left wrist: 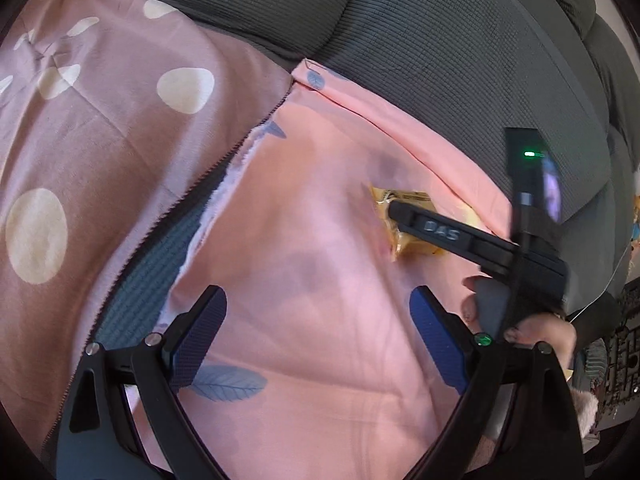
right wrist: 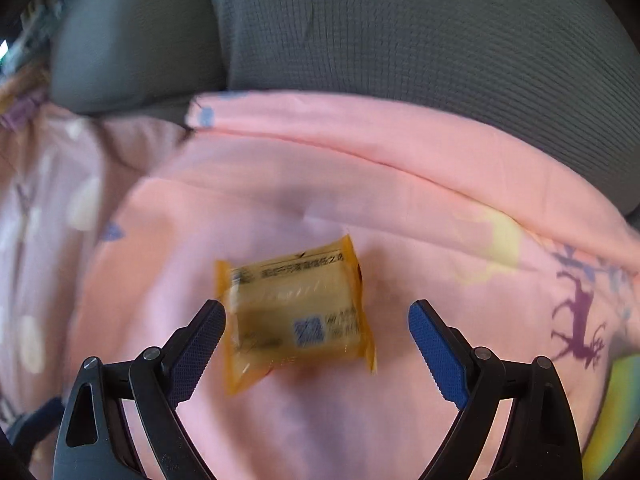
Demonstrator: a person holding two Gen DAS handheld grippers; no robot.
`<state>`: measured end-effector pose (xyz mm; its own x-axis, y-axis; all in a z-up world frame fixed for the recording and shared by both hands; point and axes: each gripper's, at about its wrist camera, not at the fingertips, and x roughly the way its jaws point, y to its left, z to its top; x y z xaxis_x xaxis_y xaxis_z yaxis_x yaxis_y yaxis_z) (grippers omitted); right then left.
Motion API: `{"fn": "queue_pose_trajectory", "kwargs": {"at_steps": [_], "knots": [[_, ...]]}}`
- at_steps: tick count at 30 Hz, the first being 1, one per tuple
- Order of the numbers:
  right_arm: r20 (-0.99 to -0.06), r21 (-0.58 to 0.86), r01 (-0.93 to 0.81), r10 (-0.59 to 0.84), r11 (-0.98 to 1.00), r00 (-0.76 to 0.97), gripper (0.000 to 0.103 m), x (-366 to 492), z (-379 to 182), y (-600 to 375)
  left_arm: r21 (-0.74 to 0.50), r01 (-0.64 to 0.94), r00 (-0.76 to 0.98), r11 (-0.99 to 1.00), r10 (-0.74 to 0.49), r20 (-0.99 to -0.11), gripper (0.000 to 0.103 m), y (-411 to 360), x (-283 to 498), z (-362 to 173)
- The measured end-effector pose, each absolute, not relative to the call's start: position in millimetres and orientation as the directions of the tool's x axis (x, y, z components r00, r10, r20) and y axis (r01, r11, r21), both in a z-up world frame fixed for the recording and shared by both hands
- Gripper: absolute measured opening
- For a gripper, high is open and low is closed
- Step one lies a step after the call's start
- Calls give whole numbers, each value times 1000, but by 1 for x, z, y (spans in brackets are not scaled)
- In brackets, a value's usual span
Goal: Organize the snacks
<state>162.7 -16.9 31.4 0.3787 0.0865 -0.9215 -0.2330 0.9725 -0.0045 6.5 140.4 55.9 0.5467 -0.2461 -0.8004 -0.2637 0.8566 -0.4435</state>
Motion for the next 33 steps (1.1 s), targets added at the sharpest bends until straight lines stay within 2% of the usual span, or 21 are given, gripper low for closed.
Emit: {"fn": "queue_pose_trajectory", "kwargs": {"at_steps": [5, 6, 7, 10, 12, 17, 24, 33], "knots": [[-921, 46, -234, 132, 971, 366, 93, 164, 17, -17, -453, -262, 555, 852, -251, -793, 93, 144, 6, 58], [-916, 49, -235, 137, 971, 376, 86, 163, 18, -17, -456, -262, 556, 850, -253, -792, 93, 145, 5, 59], [-911, 65, -237, 155, 969, 382, 75, 161, 20, -18, -455, -261, 556, 851, -253, -792, 93, 144, 4, 59], [-911, 64, -238, 155, 969, 383, 65, 157, 26, -20, -447, -261, 555, 856, -246, -795, 93, 144, 5, 58], [-913, 66, -237, 155, 969, 377, 62, 151, 30, -22, -446, -265, 553, 855, -244, -797, 93, 144, 6, 56], [-898, 98, -226, 184, 969, 399, 61, 118, 50, -44, -448, -252, 554, 858, -251, -793, 93, 140, 7, 57], [-886, 189, -98, 213, 977, 413, 62, 68, 74, -86, -468, -228, 547, 854, -286, -787, 93, 128, 7, 55], [-907, 269, 50, 235, 962, 348, 62, 23, 51, -134, -510, -151, 512, 847, -374, -773, 93, 103, 10, 52]]}}
